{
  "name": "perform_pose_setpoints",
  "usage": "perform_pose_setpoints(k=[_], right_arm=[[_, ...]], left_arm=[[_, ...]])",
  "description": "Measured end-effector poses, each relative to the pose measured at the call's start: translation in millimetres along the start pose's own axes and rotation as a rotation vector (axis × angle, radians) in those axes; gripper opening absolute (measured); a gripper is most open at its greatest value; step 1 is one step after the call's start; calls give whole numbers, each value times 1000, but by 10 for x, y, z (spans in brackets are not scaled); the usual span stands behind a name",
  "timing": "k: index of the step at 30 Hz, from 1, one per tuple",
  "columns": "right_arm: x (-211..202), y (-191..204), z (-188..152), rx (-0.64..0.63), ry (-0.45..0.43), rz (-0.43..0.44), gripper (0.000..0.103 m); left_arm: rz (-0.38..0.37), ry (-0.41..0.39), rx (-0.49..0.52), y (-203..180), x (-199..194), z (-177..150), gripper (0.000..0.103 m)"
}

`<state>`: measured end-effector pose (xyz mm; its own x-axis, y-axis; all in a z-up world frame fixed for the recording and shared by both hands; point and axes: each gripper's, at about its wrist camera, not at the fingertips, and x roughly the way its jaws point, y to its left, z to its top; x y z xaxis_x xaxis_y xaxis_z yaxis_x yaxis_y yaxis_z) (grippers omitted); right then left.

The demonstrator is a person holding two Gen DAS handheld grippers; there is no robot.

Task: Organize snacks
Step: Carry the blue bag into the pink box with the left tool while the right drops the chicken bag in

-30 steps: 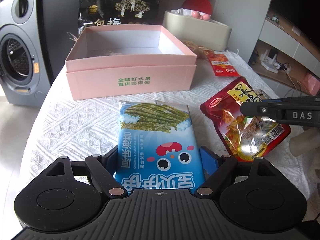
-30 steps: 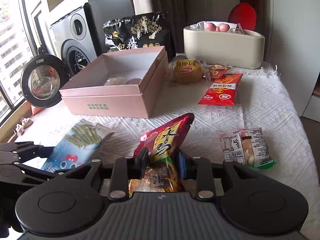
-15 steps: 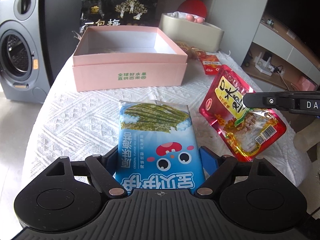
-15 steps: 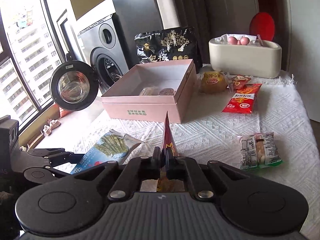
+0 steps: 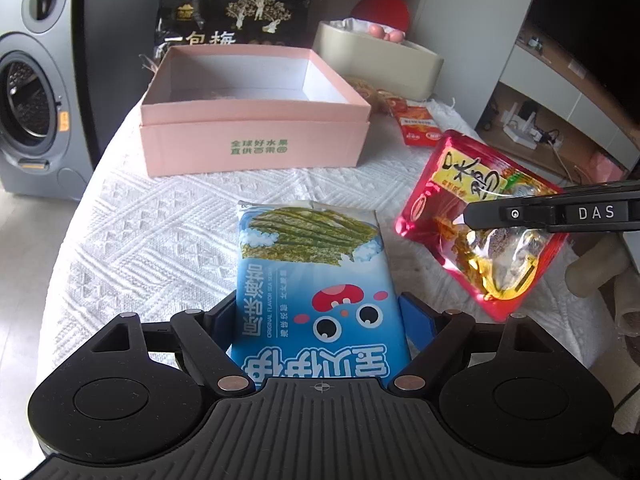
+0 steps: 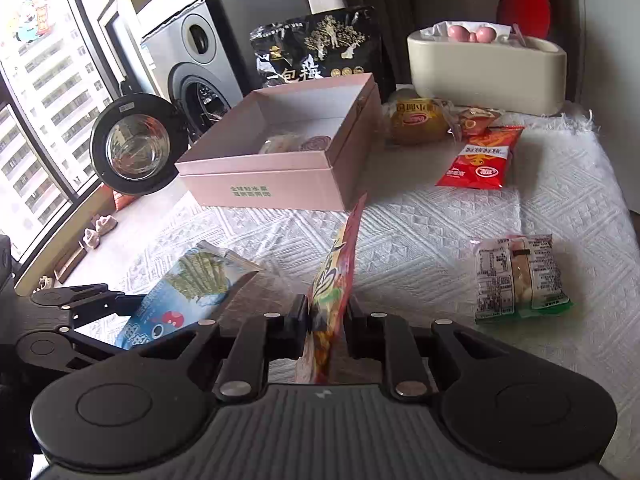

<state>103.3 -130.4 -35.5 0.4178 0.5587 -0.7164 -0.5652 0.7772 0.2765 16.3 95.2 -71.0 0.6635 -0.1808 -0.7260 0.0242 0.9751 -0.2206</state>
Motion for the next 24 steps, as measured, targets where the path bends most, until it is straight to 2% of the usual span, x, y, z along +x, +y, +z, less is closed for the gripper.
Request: perform_pose_setpoints(k=[3,7,10,12,15,18,20,24], right_arm=[[-176,88,287,-33,-58,15,16],[-434,293,833,-125,-215,-21,16],[-459,435,1145,-189,-299,-64,16],[-378,480,1287,-205,-311,-81,16],[-175,479,1435,-212,-294,-120,16],[44,407,1560,-196,-254,-133,16],[195,354,1650,-174,-241,-134,16],[607,279,1940,-98,-207,-47,16]], left_arm=[[0,-82,32,21,-193,307,86],[71,-277,110,57,-404,946,87],[68,-363,58,249,-238,1417,89],[34,-328,14,442,103,1664,89],[71,-153,42,674,807,1849,88],[95,-153,86,756,1058,1854,85],[57,-171,102,766,1046,1842,82],[58,-174,137,802,1053,1783,82]])
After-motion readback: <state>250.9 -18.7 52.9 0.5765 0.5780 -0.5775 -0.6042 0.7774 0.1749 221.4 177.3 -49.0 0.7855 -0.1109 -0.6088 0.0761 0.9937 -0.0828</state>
